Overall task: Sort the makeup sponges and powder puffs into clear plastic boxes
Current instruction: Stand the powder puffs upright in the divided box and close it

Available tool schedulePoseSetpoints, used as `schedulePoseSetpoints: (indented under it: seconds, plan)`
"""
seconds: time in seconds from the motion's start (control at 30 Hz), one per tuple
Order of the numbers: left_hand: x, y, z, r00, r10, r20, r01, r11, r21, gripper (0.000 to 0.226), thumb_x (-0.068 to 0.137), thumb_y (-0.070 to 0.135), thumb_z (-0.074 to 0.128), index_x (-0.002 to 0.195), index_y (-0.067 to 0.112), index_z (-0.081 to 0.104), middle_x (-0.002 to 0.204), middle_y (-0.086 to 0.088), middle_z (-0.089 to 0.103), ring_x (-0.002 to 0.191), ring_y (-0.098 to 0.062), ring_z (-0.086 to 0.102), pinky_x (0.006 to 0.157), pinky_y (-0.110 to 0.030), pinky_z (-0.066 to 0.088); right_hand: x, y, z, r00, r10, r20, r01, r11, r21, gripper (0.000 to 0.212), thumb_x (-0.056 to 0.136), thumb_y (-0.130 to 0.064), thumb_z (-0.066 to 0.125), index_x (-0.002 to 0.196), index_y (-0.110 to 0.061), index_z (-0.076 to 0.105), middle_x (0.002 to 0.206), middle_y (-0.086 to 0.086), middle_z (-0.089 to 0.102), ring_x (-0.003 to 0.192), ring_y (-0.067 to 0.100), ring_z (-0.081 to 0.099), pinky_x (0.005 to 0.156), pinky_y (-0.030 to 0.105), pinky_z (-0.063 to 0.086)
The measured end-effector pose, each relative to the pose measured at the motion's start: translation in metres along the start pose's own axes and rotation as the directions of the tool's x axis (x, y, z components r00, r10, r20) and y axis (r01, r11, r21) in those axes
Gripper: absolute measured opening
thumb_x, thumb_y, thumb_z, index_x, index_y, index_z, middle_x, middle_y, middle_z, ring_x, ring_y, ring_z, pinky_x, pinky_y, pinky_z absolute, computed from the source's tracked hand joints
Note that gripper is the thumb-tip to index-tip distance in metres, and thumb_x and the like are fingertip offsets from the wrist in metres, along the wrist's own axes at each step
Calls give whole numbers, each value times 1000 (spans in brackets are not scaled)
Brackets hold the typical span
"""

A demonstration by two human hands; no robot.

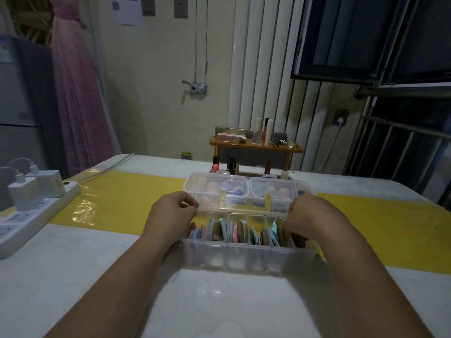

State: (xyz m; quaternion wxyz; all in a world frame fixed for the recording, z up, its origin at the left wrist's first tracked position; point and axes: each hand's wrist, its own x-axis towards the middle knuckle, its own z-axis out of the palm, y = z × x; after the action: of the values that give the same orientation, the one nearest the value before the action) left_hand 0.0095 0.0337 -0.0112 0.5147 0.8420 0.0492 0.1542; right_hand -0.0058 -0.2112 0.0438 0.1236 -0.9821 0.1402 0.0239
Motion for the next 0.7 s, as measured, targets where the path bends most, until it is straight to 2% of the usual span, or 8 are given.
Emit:
schedulePoseSetpoints:
  seconds: [0.1,0.23,0.37,0.57,0.63,0.7]
  plan:
    - [1,0,-1,1000,0,3,0,1000,2,16,85,7,65,76,20,70,73,-5,70,46,-15,65,54,-34,55,1,0,1,999,-29,-32,28,999,-24,45,77,-31,63,117,-12,58,87,3,60,69,17,56,52,24,39]
    - [0,0,-1,1000,-7,8,7,1000,-3,16,85,8,65,76,20,70,74,-6,70,48,-18,67,55,-37,56,0,-2,1,997,-7,-73,1,997,-78,34,81,-18,62,115,-13,61,84,4,56,68,18,53,56,25,42]
    - [1,0,0,999,-28,16,29,999,-29,16,85,6,64,75,18,69,76,-9,70,52,-23,69,52,-33,53,-2,-5,-2,996,42,-79,-51,993,-109,44,83,-11,64,126,-12,54,76,5,42,61,18,44,56,28,39]
    - [1,0,-1,1000,-21,18,21,1000,-18,16,86,6,63,76,17,69,73,-7,69,50,-20,68,50,-31,52,-2,-3,2,993,43,-107,-54,993,-102,50,83,-18,61,132,-16,48,82,3,48,64,18,48,56,29,41]
    - [2,-1,-1,1000,-13,18,14,1000,-14,16,86,6,64,76,18,69,73,-6,69,49,-19,67,51,-33,54,-2,-3,1,994,38,-102,-48,994,-94,45,84,-16,59,128,-15,50,82,3,48,65,19,49,57,29,42]
    - [2,-1,0,1000,-15,22,16,999,-27,17,86,6,64,76,19,69,73,-7,68,48,-19,66,54,-38,57,0,-2,0,993,20,-119,-30,996,-80,32,84,-14,57,116,-14,56,80,3,50,66,19,50,60,29,44]
